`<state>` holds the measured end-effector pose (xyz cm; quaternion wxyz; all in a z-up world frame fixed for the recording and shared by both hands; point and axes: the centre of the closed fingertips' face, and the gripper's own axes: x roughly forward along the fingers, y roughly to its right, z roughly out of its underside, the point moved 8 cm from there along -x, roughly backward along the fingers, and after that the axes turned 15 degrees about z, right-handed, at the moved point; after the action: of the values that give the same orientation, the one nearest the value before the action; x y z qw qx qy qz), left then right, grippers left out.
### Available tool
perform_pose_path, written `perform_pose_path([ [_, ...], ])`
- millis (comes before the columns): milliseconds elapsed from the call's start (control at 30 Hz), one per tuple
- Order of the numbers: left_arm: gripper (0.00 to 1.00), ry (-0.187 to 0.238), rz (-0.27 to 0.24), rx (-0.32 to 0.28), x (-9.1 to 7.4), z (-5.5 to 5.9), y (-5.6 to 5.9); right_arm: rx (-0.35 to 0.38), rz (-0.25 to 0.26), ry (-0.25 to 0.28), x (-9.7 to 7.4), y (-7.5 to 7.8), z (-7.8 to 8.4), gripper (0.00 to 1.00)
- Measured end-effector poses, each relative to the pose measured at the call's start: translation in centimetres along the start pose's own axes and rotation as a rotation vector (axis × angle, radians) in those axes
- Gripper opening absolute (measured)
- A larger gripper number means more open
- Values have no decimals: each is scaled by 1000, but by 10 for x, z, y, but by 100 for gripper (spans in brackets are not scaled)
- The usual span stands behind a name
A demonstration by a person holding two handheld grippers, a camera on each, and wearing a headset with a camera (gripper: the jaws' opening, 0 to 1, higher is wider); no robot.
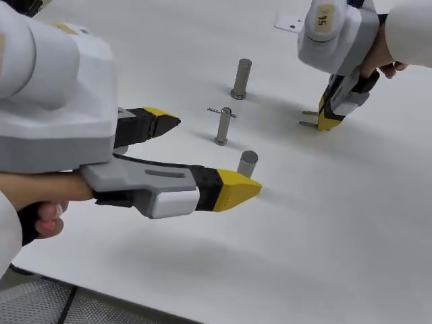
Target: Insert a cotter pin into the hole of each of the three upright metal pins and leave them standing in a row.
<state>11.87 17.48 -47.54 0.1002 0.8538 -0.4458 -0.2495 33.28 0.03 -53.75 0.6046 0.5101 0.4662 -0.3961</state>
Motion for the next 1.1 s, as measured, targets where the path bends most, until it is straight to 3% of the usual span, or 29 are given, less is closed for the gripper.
perform_pose_path([
  [200,77,22,0,-5,-2,-1,2,-60,15,-30,2,3,-1,0],
  [333,76,21,-12,9,-5,-3,1,-54,27,-43,2,3,0,0],
  [433,75,21,-19,11,-10,-3,2,-40,46,-23,2,3,4,0],
  [567,75,14,-21,21,-10,-4,6,-76,78,-30,-2,-8,12,0],
  [667,73,20,-23,23,-9,-7,7,7,85,45,-9,-9,12,0],
  [767,71,24,-25,29,-9,-10,7,-9,101,71,-23,-14,18,0],
  [833,70,28,-23,37,-10,-13,7,-29,143,106,-30,-17,19,0],
  [867,69,30,-25,37,-11,-14,6,-18,145,106,-36,-24,20,0],
  [900,69,32,-27,35,-11,-14,6,-2,156,139,-43,-29,21,0],
  [1100,65,27,-35,40,-13,-17,4,50,223,250,-62,-33,28,0],
])
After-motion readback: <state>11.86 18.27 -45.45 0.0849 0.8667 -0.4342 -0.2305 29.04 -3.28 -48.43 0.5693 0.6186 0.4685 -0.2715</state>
